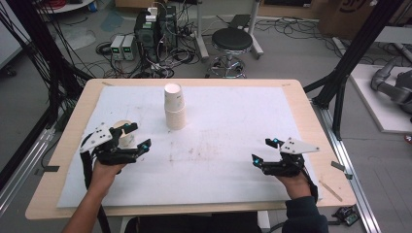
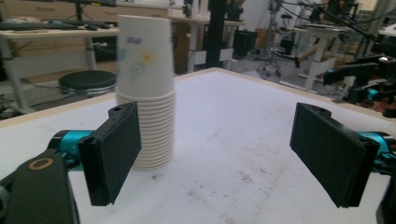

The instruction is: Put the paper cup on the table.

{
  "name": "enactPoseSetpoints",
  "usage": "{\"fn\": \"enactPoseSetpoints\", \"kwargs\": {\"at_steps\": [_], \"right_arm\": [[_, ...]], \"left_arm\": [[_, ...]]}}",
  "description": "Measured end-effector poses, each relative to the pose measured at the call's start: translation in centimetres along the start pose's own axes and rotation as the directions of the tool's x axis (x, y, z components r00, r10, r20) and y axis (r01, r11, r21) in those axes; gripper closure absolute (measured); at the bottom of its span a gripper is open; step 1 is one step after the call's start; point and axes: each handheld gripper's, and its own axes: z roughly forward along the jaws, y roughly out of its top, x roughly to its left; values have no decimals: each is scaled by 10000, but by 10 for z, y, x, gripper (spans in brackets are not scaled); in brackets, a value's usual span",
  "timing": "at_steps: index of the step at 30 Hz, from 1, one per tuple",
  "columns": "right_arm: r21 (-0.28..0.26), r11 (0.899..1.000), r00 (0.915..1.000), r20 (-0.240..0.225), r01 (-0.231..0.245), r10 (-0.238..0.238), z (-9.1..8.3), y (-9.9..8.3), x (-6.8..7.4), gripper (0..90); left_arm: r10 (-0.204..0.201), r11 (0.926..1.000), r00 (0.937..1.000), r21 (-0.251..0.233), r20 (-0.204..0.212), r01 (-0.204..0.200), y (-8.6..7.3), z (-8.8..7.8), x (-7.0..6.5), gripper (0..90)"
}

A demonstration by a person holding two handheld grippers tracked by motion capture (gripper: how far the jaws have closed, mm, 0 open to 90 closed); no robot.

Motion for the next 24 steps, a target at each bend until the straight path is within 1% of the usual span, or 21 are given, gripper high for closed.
{"fn": "enactPoseSetpoints", "kwargs": {"at_steps": [2,4,6,11,13,14,21,24], "right_arm": [[-13,9999,9999,-19,100,-100,-1,0,1,211],[-2,9999,9999,2,125,-125,-2,1,2,211],[9,10000,10000,48,48,-48,-3,1,2,211],[26,10000,9999,73,85,-86,-2,3,4,211],[3,9999,9999,53,161,-161,-1,4,5,211],[31,9999,9999,38,133,-133,-1,4,5,211],[24,9999,9999,28,129,-129,1,5,7,211],[-7,9999,9999,28,161,-161,1,5,6,211]], "left_arm": [[116,9998,9999,129,119,-118,-1,6,-4,167],[154,9997,9996,176,218,-158,-2,9,-7,168],[190,9996,9994,208,277,-196,-4,9,-9,169],[114,9996,9997,260,237,-120,-8,6,-10,170],[140,9995,9997,293,212,-146,-8,6,-10,171],[173,9993,9997,341,160,-179,-9,5,-10,173],[148,9991,9998,398,143,-153,-10,7,-11,176],[198,9987,9997,474,105,-203,-10,7,-10,177]]}}
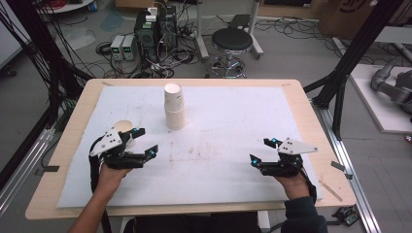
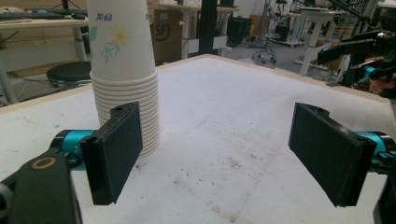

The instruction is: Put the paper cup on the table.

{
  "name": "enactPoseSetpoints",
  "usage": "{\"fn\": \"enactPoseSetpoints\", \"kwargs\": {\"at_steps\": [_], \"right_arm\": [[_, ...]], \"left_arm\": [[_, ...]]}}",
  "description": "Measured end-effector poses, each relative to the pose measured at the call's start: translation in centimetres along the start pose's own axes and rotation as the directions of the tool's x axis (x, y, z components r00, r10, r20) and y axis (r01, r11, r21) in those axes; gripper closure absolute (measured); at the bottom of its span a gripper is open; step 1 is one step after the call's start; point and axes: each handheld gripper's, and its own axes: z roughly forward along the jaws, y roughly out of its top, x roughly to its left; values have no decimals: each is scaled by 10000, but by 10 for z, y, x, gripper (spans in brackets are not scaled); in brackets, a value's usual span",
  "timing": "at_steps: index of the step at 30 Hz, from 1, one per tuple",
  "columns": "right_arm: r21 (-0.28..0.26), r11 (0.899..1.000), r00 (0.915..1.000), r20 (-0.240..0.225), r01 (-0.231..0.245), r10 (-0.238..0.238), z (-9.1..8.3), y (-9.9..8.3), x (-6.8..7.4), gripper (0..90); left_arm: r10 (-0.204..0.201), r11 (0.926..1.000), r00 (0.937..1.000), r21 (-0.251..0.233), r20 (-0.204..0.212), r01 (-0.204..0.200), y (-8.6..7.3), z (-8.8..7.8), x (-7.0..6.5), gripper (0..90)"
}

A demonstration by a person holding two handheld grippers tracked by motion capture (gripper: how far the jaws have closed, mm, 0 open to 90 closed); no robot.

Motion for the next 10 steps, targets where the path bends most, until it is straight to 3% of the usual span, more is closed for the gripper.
{"fn": "enactPoseSetpoints", "kwargs": {"at_steps": [10], "right_arm": [[-20,9999,9999,54,-120,121,-3,-2,-3,211]], "left_arm": [[53,10000,10000,51,71,-54,0,4,-1,178]]}}
